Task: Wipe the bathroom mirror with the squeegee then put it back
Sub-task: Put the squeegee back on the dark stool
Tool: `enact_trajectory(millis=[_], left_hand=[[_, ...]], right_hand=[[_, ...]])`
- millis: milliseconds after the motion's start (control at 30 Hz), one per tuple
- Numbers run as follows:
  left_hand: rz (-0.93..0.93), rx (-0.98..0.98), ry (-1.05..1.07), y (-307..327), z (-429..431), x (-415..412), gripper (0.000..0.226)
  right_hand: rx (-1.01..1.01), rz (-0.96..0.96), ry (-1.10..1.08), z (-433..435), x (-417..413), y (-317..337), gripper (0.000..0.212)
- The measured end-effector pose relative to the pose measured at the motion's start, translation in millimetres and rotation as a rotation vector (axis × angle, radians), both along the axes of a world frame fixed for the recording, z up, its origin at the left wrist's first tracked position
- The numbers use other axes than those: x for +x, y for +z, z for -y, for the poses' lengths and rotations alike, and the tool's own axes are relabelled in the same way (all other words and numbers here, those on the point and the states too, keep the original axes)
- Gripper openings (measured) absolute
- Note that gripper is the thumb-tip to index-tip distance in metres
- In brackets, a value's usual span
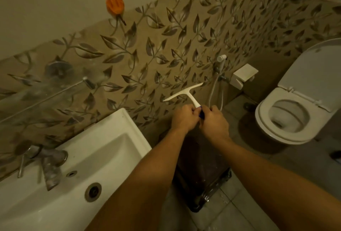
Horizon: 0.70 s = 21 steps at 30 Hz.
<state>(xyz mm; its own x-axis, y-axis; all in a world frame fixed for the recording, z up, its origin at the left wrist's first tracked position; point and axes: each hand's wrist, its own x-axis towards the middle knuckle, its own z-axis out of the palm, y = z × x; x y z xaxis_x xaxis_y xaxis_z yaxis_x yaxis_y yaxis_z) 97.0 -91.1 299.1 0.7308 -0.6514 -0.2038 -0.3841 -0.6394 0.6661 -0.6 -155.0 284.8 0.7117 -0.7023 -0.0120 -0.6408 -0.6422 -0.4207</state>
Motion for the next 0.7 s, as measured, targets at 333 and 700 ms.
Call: enact_trajectory(millis=[333,700], left_hand=[[-0.07,0.063,0.032,-118.9,10.4,-0.9,0.031],[-0.122,0.19,0.01,-221.5,5.2,-10.5,0.032]], right_hand=[[0.098,-0.035,-0.022,12.8,3.9,-110.5,0.04],[0.185,-0.134,-0.022,7.5,-4.0,-205.5,0.037]])
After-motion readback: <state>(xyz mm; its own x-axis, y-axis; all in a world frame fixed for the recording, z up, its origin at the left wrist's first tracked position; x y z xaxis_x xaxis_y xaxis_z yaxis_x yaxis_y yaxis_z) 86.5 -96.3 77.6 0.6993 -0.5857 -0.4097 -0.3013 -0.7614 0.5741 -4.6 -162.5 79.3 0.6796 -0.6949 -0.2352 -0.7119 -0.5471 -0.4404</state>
